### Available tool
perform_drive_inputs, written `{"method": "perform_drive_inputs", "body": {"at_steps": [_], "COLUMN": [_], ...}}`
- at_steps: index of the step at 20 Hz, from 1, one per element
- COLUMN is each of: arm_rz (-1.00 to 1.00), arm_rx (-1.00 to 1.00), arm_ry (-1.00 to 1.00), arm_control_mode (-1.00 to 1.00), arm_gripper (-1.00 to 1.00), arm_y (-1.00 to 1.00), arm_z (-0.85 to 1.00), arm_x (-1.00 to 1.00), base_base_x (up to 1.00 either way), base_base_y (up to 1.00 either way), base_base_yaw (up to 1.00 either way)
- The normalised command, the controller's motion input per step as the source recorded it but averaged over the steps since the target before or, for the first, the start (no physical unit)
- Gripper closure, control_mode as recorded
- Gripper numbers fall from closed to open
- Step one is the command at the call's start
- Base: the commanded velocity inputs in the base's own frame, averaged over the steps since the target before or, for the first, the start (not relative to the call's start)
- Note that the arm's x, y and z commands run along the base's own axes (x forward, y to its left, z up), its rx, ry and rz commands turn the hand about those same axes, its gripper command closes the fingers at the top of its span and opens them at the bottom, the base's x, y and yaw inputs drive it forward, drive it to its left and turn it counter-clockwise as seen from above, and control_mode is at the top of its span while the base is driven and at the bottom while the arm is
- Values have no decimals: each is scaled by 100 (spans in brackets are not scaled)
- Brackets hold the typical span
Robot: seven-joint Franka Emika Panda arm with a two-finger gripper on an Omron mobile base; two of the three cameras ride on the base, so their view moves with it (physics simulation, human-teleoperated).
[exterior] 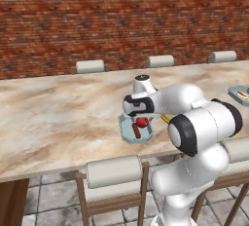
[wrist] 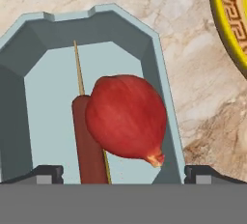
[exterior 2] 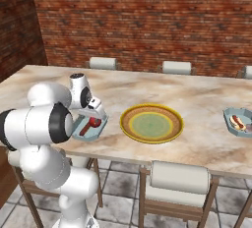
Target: Place one cooked food and one vegetable from the large plate to each tupperware container.
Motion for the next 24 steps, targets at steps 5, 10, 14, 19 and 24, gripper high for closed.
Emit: {"method": "perform_drive_inputs", "body": {"at_steps": [5, 10, 14, 19, 24], "arm_rz": [-4, -3, -1, 0, -1], "arm_rx": [0, 0, 2, 4, 12], "arm_ry": [0, 0, 0, -9, -15], "arm_control_mode": [-100, -100, -100, -100, -100], "arm_gripper": [-100, -100, -100, -100, -100], "arm_y": [0, -3, -34, -41, -59], "arm_z": [61, 59, 54, 54, 37], "arm_x": [-32, -45, -82, -97, -77], "base_base_x": [0, 0, 0, 0, 0], "base_base_y": [0, 0, 0, 0, 0], "base_base_yaw": [0, 0, 0, 0, 0]}}
